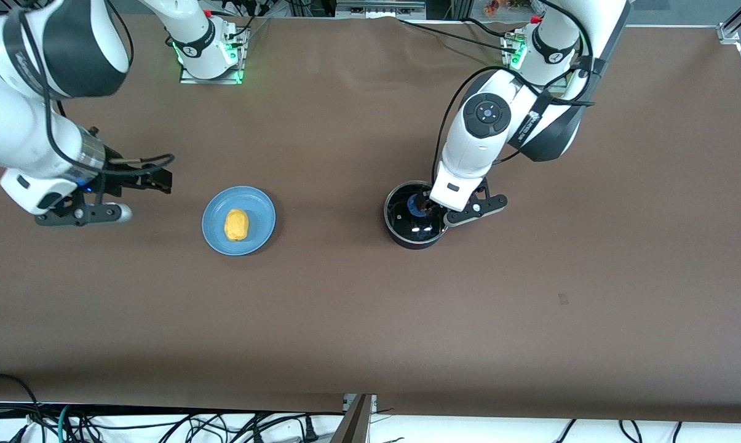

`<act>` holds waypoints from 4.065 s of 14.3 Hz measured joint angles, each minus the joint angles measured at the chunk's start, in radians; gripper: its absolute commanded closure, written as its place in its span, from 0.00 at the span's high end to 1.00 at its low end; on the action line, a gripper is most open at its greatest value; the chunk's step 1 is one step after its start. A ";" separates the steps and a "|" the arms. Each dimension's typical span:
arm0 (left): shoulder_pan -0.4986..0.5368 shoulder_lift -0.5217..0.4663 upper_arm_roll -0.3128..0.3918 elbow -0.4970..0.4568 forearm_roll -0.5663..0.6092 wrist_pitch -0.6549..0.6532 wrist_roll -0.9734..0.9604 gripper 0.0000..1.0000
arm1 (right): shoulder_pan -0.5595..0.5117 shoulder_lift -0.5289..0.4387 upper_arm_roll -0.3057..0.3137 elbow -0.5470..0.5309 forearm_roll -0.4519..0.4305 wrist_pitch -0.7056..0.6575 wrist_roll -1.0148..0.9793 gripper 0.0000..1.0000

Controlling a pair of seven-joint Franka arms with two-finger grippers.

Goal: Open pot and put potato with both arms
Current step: 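Reach the left gripper to the lid knob while the right gripper reaches the potato, then grasp the lid knob with the left gripper while the right gripper grasps the potato, then lift the lid aside with the left gripper while the right gripper carries the potato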

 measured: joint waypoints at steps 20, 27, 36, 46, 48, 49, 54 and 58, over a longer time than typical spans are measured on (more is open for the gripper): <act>-0.073 0.112 -0.001 -0.025 0.110 0.158 -0.064 0.98 | 0.082 0.329 -0.001 -0.221 0.001 0.430 0.085 1.00; -0.074 0.120 -0.003 -0.031 0.115 0.160 -0.026 0.96 | 0.082 0.340 -0.001 -0.286 0.001 0.509 0.114 0.87; -0.074 0.120 -0.007 -0.036 0.115 0.160 -0.025 0.85 | 0.086 0.339 0.002 -0.287 0.001 0.515 0.136 0.19; -0.074 0.117 -0.008 -0.035 0.115 0.156 -0.025 0.51 | 0.094 0.291 0.032 -0.155 0.058 0.429 0.138 0.19; -0.074 0.117 -0.009 -0.035 0.115 0.156 -0.025 0.46 | 0.098 0.291 0.040 -0.144 0.058 0.429 0.160 0.19; -0.074 0.117 -0.008 -0.036 0.115 0.155 -0.025 0.42 | 0.098 0.291 0.045 -0.140 0.058 0.429 0.173 0.19; -0.074 0.117 -0.008 -0.036 0.115 0.151 -0.025 0.36 | 0.120 0.292 0.083 -0.101 0.059 0.430 0.300 0.19; -0.054 0.101 -0.003 -0.030 0.115 0.136 0.024 0.35 | 0.183 0.312 0.086 -0.071 0.059 0.439 0.419 0.19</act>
